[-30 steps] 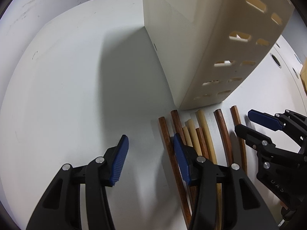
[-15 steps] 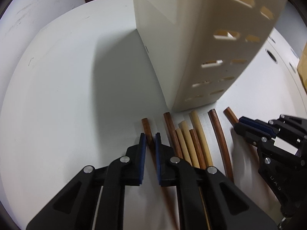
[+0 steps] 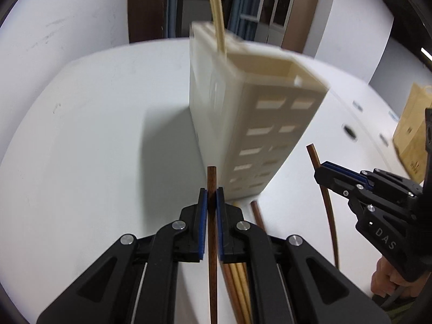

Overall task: Organize utensils
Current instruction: 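Lift the brown chopstick with the right tool above the holder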

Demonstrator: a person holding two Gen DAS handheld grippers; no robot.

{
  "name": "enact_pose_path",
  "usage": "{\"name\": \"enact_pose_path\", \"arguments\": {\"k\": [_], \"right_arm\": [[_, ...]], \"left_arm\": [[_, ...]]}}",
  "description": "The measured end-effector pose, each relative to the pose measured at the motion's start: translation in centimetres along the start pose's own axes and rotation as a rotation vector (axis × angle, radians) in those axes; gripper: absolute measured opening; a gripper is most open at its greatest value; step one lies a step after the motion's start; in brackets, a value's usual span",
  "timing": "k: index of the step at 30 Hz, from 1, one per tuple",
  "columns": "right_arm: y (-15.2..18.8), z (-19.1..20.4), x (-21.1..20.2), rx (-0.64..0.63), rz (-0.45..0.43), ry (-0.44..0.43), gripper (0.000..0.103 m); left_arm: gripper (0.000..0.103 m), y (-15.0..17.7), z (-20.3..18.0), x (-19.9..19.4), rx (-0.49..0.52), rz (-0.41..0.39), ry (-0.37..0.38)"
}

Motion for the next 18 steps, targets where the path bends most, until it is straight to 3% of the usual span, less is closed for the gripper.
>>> {"name": "enact_pose_path", "arguments": {"k": [4,13,18], "right_arm": [[-0.9,0.3,-2.1,-0.005,-0.068,-0.011,0.006],[-2.7,1.2,-5.5,-0.050,-0.183,-0.002,0.006],[-3.7,2.1,-7.5,-0.070,-0.241,-0.007,0.006]], "left_arm": [[0.006,-0.1,-0.8,-2.9,-0.011,-0.075,0.016],[0.006,-1.6,-2.3,-9.4,0.038,-0.256,-0.033],[0.006,-3.0,-3.4,-11.0,0.049,-0.323,-0.033]]}}
Point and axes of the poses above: each gripper's, at about its wrist camera, not at the fingertips, and x roughly the way its jaws point, z to its left, y to its underside, the point moved 6 cm from there along x, roughly the way its jaws point, and after that the axes turned 2 degrees about z, right-handed, at the moved point
